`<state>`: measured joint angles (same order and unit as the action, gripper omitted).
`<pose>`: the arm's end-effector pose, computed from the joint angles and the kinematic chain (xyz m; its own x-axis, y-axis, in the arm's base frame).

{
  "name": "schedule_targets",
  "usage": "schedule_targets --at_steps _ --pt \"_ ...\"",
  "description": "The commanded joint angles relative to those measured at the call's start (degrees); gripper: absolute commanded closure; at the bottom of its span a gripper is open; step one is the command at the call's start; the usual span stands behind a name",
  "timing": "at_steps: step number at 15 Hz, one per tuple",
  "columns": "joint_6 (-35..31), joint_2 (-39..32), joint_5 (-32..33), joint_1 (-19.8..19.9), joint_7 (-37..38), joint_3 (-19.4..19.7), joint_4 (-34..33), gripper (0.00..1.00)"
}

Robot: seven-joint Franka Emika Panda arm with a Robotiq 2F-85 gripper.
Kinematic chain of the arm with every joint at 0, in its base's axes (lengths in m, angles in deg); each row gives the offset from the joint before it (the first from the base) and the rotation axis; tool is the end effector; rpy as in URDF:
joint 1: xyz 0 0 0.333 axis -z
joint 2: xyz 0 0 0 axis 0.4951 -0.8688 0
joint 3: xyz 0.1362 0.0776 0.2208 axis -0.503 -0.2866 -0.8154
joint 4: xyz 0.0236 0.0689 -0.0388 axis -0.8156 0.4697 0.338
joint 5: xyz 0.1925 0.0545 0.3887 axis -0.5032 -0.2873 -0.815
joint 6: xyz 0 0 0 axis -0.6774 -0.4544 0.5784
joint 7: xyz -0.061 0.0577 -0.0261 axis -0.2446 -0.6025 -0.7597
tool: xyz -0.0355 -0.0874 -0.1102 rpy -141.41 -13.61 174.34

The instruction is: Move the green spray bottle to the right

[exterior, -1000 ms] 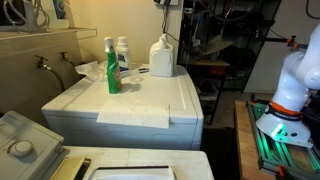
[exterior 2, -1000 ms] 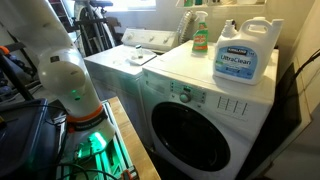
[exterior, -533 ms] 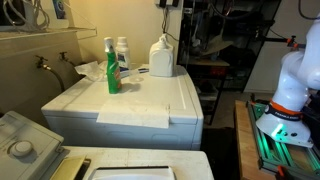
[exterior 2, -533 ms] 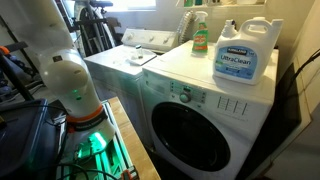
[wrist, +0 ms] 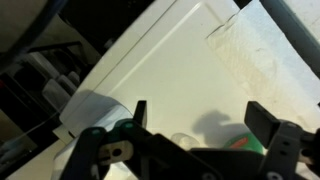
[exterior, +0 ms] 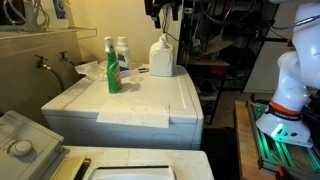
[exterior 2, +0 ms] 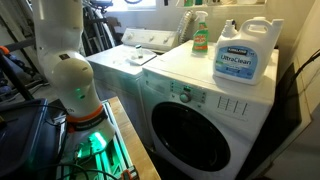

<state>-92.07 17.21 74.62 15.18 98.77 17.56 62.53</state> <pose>0.5675 0.2677 0.5650 0.9238 -0.3821 0.0242 -0.3739 -0.8866 0.2723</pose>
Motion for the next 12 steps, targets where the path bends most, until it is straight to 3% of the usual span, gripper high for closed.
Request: schedule_targets --at_steps 1,3,4,5,12 --pt "0.4 -1.4 0.0 0.1 0.1 0.1 -1.4 0.00" --pt "0.1 -1.7 0.0 0.1 0.1 0.1 -1.3 0.00" --pt "4.9 -3.4 -4.1 -0.2 7.3 0.4 -4.9 0.00" --pt "6.4 -5.0 -5.4 -3.7 8.9 4.7 -7.8 0.00" --pt "9.1 -13.3 -17.2 -4.5 26.9 10.4 -19.5 0.00"
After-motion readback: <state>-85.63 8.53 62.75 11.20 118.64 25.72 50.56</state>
